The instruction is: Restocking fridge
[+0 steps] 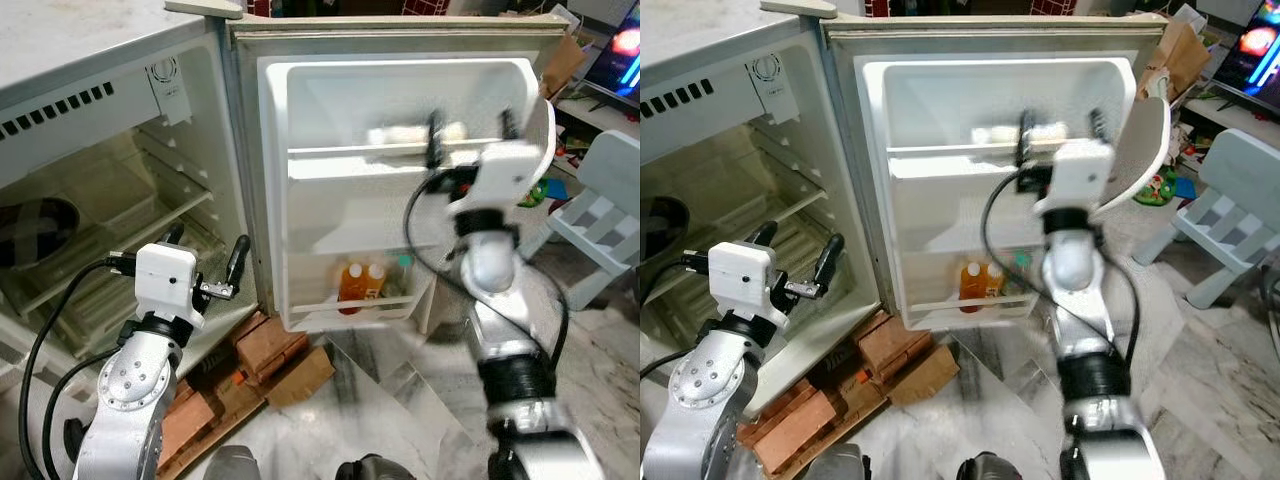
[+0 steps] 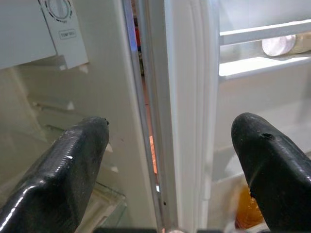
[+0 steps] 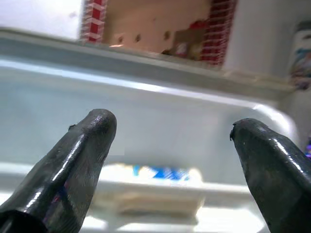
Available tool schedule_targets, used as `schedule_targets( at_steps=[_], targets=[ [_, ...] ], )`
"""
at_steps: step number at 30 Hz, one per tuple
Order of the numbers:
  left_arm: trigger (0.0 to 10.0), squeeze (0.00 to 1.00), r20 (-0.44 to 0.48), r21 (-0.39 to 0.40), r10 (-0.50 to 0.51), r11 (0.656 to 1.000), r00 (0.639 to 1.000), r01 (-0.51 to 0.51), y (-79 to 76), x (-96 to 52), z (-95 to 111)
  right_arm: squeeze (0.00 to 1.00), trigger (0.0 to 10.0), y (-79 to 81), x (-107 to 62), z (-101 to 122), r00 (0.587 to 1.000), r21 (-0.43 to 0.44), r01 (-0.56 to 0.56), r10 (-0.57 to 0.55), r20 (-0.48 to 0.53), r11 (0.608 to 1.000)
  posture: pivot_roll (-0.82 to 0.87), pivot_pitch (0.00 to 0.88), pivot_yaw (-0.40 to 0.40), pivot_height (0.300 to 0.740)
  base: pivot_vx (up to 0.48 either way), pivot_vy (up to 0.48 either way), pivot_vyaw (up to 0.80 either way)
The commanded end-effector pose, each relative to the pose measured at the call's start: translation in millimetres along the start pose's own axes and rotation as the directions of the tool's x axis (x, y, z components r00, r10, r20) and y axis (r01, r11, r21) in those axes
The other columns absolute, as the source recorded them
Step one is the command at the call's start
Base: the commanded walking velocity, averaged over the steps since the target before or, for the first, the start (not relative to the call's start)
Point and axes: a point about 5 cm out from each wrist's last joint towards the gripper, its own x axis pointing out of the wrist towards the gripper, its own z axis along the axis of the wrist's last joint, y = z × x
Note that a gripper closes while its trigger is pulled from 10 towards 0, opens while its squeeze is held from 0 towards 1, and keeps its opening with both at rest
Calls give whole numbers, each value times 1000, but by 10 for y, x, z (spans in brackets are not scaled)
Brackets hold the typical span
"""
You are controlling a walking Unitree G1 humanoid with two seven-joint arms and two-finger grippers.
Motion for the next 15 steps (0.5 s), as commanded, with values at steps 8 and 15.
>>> schedule_targets(
  at_steps=[8, 15],
  targets=[
    [10000, 0, -39, 8, 8, 1000, 999, -7, -45, 12, -93, 980, 10000, 19, -203, 16, 998, 21, -21, 22, -56, 1000, 239, 0, -32, 740, 0, 0, 0],
    [10000, 0, -45, -10, 19, 1000, 999, -19, -49, 41, -140, 714, 10000, -32, -308, -128, 988, 74, 22, -10, -157, 997, 221, 0, -40, 740, 0, -317, 0]
  ],
)
